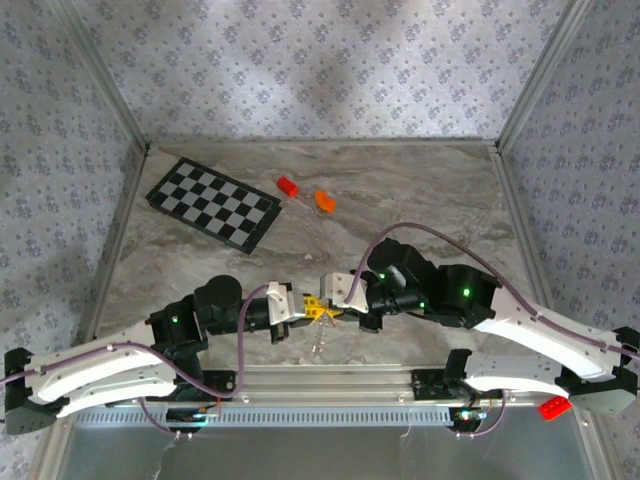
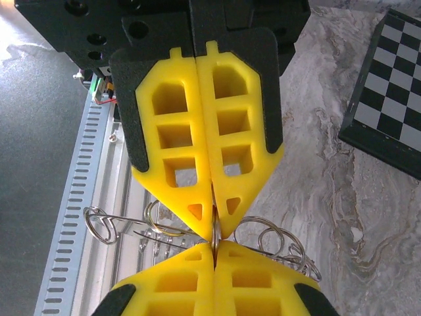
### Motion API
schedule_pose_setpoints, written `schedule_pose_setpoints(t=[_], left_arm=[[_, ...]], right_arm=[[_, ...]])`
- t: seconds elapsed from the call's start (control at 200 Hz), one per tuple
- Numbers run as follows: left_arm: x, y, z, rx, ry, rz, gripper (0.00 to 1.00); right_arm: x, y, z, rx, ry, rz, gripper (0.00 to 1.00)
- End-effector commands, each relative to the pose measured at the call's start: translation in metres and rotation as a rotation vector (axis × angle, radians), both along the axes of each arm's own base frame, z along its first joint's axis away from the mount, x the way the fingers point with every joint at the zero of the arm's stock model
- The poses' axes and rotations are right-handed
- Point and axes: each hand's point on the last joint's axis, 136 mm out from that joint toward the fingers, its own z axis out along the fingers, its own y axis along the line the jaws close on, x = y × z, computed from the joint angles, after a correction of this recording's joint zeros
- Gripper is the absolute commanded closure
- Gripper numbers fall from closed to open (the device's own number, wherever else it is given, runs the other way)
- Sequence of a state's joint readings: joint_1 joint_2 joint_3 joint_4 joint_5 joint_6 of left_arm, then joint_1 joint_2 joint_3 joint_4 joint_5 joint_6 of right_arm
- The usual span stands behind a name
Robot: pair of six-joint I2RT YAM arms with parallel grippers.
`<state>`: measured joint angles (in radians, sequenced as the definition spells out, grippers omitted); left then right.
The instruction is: Put the keys on the keyring
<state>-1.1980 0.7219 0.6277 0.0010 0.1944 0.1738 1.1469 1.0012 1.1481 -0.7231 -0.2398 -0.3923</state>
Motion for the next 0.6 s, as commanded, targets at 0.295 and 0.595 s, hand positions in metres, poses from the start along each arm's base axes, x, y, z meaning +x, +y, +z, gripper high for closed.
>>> schedule_pose_setpoints(t=[0.295,0.595], left_arm=[[-0.011,0.011,0.033,-0.143,-0.036,-0.038,1.0],[-0.025,0.017,0.047,-0.215,-0.056,-0.1,1.0]], right_arm=[[-0.013,-0.009,0.032,0.256,0.056,-0.031,0.64],[-0.012,-0.008,0.035,0.372,0.162,-0.04,0.67]])
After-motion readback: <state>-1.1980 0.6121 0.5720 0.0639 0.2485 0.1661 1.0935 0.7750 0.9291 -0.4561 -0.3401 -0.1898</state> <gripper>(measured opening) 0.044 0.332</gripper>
